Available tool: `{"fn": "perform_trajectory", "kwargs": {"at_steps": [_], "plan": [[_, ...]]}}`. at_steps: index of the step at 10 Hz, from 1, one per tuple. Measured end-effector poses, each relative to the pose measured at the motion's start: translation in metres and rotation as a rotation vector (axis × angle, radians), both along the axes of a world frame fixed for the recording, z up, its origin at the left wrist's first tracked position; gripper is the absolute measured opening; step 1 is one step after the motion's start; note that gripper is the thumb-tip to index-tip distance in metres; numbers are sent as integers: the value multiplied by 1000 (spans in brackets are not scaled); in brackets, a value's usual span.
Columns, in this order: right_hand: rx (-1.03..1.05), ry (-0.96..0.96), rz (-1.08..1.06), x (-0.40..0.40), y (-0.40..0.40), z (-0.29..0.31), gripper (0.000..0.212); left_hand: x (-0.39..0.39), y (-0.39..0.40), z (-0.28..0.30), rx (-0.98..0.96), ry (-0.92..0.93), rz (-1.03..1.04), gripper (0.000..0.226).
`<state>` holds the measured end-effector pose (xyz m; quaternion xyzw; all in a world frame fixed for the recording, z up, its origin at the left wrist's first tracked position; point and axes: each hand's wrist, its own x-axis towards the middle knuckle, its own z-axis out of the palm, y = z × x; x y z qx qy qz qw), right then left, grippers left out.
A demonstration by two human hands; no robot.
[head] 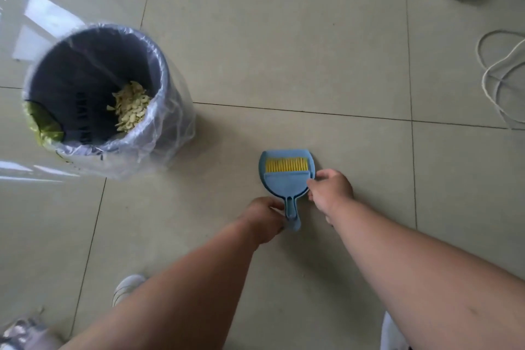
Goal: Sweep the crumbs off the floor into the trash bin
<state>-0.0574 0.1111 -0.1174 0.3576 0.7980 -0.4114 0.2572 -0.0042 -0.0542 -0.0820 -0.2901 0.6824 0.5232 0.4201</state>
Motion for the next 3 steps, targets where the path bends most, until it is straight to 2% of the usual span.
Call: {"fn": "perform_trajectory", "kwargs": {"at_steps": [1,2,3], "plan": [[5,-12,54,-5,0,-1,29,-8,-2,-8,-99,85,-121,17],[45,11,128,-11,6,15,33,-22,-3,-1,-257,155,-231,27],[23,71,190,-16,15,53,35,-40,-7,31,-369,294,-254,40]]}}
